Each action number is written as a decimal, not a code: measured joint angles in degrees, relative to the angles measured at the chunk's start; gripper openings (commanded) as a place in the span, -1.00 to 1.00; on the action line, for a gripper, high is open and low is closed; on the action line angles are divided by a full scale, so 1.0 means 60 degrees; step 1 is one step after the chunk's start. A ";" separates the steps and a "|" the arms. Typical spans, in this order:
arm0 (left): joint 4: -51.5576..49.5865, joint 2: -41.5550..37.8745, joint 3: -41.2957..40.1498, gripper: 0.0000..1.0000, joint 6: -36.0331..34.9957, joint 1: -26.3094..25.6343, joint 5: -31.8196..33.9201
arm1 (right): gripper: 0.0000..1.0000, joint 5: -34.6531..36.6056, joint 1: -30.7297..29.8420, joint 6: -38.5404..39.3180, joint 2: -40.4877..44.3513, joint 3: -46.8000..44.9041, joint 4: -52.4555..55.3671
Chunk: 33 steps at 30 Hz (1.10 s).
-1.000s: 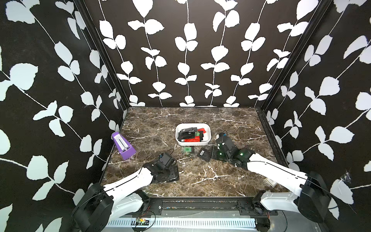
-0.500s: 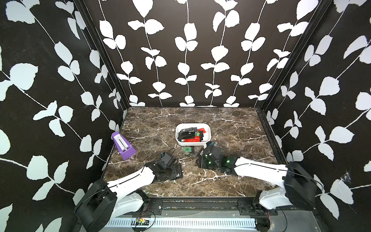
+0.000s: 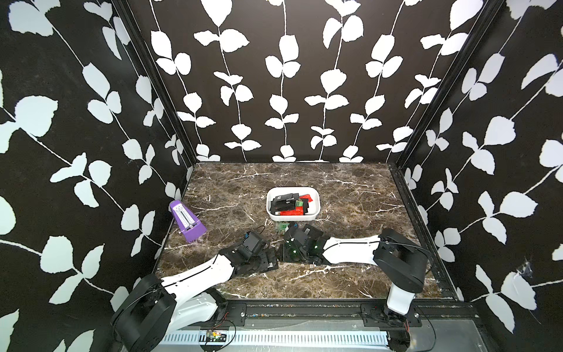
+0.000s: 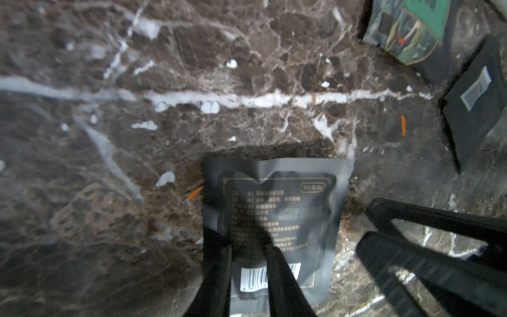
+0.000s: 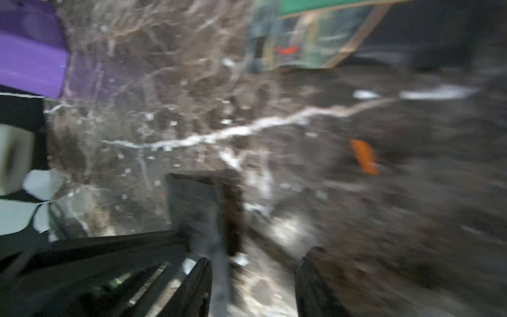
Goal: Put the tea bags into the storage box
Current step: Pick up the tea bag from the center of the board.
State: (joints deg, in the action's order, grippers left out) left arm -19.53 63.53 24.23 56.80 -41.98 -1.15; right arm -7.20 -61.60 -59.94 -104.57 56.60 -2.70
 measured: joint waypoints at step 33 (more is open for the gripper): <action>-0.0273 -0.0452 -0.0004 -0.19 -0.0131 0.0000 -0.0324 | -1.00 -0.0087 -0.0171 0.0025 -0.0215 0.0386 -0.0091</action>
State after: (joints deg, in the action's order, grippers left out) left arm -21.17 60.82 24.21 56.01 -41.98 -3.09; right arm -7.73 -62.63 -59.79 -105.86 58.92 -3.25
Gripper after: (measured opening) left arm 0.332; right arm 0.047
